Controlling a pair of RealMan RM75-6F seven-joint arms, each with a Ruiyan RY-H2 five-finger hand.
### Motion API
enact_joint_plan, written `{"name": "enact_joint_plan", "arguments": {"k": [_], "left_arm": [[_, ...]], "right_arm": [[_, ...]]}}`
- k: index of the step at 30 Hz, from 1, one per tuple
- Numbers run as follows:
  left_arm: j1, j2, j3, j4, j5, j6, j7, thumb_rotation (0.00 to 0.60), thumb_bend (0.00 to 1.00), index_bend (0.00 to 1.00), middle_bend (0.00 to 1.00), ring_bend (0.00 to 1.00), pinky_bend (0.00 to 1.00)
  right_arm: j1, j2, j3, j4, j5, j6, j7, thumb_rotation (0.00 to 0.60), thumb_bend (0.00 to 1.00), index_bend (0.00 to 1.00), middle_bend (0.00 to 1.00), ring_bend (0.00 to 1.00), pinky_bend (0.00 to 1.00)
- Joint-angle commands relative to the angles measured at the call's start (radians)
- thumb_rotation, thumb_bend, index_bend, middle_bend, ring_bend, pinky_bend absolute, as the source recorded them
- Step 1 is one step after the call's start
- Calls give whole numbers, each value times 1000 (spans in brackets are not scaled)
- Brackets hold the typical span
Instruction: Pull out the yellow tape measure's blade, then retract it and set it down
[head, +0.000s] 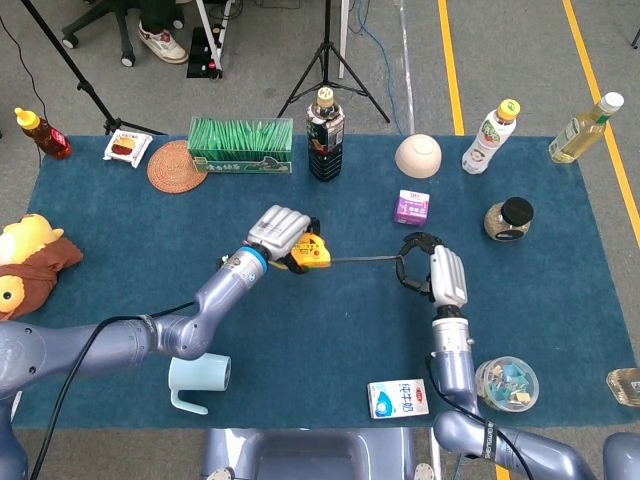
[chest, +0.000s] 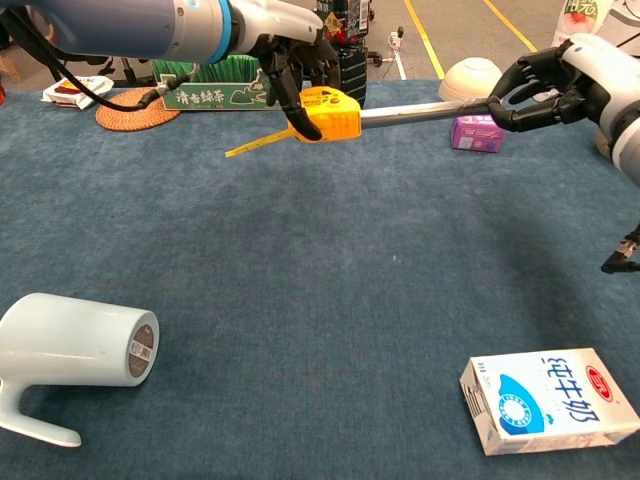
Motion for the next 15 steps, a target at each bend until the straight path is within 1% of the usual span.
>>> {"name": "enact_joint_plan", "arguments": {"k": [1,7,15], "left_arm": [[14,18,12,-16,19,12,7,600,237,541,448,394,471],[64,67,45,-50,66,37,5,600,237,541,449,394,471],[138,109,72,-39,137,44,-32,600,237,541,451,394,471]], "right_arm": [[-5,7,1,-3,3,-2,5,600,499,679,345,275,292],[-23,29,-1,-4,9,4,12,600,500,681,349,279,292],[-44,50,-6,-8,8,14,21,600,506,681,351,283,292]]}}
